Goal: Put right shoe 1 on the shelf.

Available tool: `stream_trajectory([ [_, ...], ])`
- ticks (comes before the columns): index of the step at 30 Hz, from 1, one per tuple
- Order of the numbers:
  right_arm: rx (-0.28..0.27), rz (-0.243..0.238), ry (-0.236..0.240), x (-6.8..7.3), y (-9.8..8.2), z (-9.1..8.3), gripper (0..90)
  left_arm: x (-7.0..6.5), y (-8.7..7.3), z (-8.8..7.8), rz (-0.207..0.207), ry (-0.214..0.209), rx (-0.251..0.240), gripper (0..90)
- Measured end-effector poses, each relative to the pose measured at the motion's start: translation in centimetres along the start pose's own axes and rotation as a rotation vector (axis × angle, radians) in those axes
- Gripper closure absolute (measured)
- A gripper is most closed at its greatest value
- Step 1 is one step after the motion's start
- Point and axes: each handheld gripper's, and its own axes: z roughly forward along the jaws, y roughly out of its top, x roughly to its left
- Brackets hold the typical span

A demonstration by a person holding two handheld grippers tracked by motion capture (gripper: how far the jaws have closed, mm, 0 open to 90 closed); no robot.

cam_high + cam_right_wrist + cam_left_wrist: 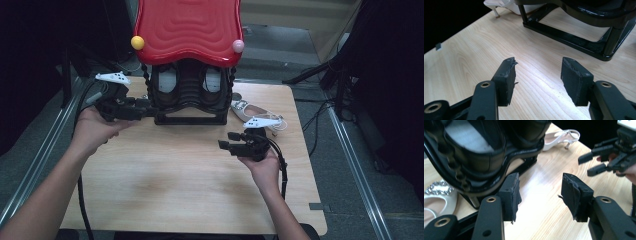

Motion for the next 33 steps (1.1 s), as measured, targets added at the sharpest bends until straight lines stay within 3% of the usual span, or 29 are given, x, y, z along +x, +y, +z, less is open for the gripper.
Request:
stream_trajectory([
  [5,-0.008,0.004,-0.004,-0.4,0.0,0.7,47.3,0.4,-2.4,0.5,0.002,-0.035,0.002,57.7],
  [10,-0.005,0.007,-0.012,-0.8,0.3,1.4,48.3,0.6,-4.8,1.3,0.012,-0.036,0.018,63.4],
  [13,-0.007,0.010,-0.012,-1.1,0.3,1.5,48.3,0.9,-6.0,1.8,-0.027,-0.038,0.036,66.0],
  [15,-0.003,0.007,-0.016,-1.4,0.2,1.7,48.6,1.1,-6.8,2.1,-0.085,-0.066,0.023,68.5],
  [16,-0.004,0.007,-0.019,-1.5,0.2,1.8,48.8,1.2,-7.2,2.2,-0.090,-0.070,0.018,69.8],
  [21,0.017,0.011,-0.034,-2.1,0.0,2.3,49.5,1.7,-8.8,2.7,-0.102,-0.060,0.019,77.1],
  [24,0.032,-0.001,-0.051,-2.0,-0.3,2.4,49.5,2.4,-9.8,2.8,-0.137,-0.062,0.025,78.4],
  [30,0.033,-0.002,-0.058,-2.2,-0.3,2.3,49.4,3.6,-11.0,2.8,-0.125,-0.024,0.032,85.2],
  [33,0.035,0.005,-0.058,-2.3,-0.4,2.2,49.5,4.3,-11.6,3.0,-0.140,-0.024,0.036,87.9],
])
